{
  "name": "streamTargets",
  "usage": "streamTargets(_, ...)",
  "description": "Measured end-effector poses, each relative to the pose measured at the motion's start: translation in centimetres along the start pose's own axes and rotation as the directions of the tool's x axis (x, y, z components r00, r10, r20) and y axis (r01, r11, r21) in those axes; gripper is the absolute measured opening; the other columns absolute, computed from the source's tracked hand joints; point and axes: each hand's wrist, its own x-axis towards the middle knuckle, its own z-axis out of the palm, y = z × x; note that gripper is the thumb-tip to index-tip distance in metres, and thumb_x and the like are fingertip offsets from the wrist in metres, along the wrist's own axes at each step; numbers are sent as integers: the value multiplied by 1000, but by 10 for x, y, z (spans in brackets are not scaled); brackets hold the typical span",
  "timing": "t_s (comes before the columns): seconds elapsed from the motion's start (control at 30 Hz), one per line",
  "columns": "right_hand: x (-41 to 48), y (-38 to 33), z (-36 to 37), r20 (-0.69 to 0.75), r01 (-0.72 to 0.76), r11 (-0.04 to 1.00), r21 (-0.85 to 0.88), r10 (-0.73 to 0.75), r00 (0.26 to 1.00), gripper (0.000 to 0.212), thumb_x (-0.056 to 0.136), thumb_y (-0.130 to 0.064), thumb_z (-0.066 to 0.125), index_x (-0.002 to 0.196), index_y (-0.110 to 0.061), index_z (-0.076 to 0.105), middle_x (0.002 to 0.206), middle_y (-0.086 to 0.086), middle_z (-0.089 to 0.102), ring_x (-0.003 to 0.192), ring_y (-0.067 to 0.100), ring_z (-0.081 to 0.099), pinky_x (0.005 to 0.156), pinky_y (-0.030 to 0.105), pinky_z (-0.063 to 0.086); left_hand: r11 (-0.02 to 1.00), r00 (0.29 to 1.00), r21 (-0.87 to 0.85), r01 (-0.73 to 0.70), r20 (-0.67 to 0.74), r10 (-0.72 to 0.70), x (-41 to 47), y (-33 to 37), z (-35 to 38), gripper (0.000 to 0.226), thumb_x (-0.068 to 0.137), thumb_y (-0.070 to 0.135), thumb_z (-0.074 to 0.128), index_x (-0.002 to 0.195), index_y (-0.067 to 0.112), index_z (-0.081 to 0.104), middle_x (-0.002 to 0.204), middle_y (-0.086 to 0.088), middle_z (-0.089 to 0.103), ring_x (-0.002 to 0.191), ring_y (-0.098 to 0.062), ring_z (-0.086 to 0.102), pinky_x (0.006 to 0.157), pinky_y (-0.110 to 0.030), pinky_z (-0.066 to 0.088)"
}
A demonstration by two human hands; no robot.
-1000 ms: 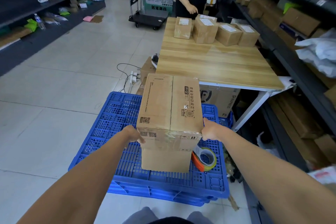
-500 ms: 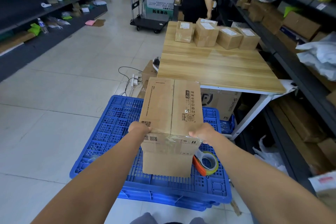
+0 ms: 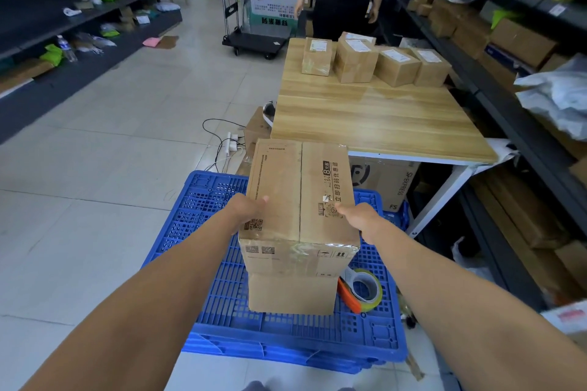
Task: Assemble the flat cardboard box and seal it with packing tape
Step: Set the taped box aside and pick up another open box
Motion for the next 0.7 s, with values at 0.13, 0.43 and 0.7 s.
streamTargets(0.13,11,-9,-1,-4,-23,998,53,23,1000,48,91,-40,60,126,-8,56,118,12,64,102,27,60,84,37,49,996,999,-88,10,35,-7,14,13,-4,56,92,37,57,133,0,48,128,-17,60,115,-33,59,98,-47,49)
streamTargets(0.43,57,-29,-4,-6,-63,987,151,65,998,66,85,-56,57,134,-11,51,132,11,57,119,31,54,104,48,43,975,993,-217,34,118,-8,54,43,-17,48,93,37,57,126,2,55,120,-14,65,103,-29,62,90,-42,52)
streamTargets(0.7,68,-45,7,-62,-98,969,227,115,991,73,84,-61,54,137,-11,47,134,11,54,119,32,53,104,48,42,956,986,-263,134,134,-101,76,56,-23,45,90,47,57,113,8,52,95,-9,60,103,-35,57,94,-59,46)
